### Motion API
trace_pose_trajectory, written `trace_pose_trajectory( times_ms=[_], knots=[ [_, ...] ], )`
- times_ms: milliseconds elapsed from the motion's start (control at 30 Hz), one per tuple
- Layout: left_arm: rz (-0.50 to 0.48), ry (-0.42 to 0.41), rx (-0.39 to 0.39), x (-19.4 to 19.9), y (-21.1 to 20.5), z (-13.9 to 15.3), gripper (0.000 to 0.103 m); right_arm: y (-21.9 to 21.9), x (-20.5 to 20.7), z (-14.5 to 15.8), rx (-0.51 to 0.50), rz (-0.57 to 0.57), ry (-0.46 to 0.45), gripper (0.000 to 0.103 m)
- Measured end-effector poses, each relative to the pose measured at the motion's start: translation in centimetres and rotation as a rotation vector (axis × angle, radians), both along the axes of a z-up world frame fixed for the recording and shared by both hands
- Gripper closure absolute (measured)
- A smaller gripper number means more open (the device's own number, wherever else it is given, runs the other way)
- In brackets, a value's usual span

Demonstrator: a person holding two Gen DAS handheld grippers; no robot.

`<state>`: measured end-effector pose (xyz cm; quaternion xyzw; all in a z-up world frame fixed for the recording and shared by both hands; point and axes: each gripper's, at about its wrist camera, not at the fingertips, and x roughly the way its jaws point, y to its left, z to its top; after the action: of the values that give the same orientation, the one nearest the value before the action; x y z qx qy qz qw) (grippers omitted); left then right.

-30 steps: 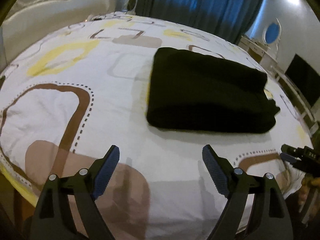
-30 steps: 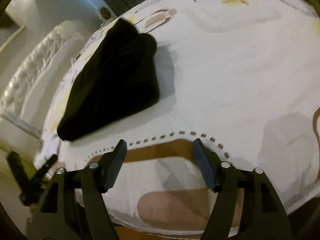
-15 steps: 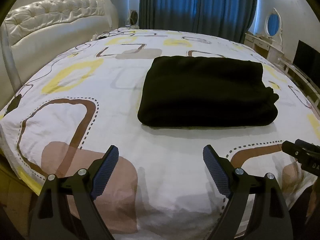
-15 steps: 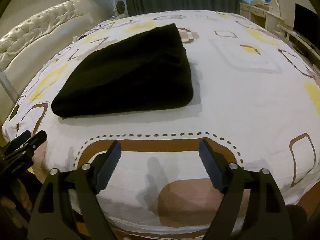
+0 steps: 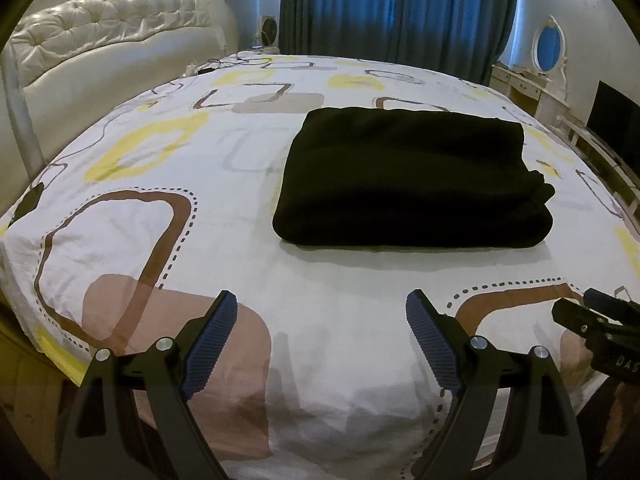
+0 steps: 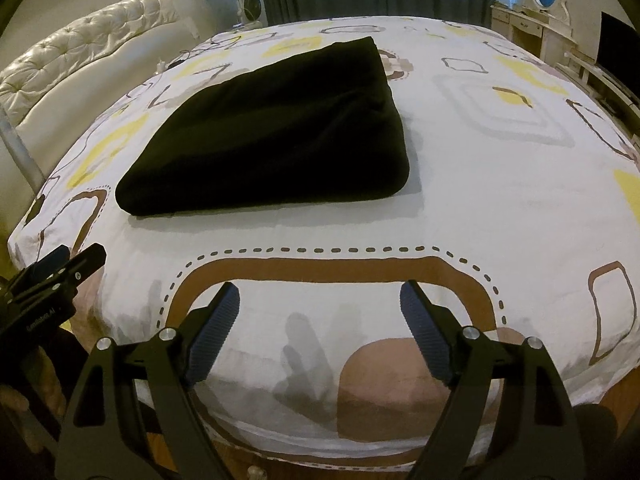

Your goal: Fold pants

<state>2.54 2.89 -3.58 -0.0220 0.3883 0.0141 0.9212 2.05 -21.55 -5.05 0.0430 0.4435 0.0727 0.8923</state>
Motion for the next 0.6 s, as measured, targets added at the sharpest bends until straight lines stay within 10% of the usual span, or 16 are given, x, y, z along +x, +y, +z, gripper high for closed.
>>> trace_pose_trajectory(
  times_ms=[600],
  knots=[
    [-0.021,-0.008,0.017,-0.49,-0.87,0.69,0.017,-0.71,-0.66,-0.06,0.016,-0.002,0.002,0.020]
  ],
)
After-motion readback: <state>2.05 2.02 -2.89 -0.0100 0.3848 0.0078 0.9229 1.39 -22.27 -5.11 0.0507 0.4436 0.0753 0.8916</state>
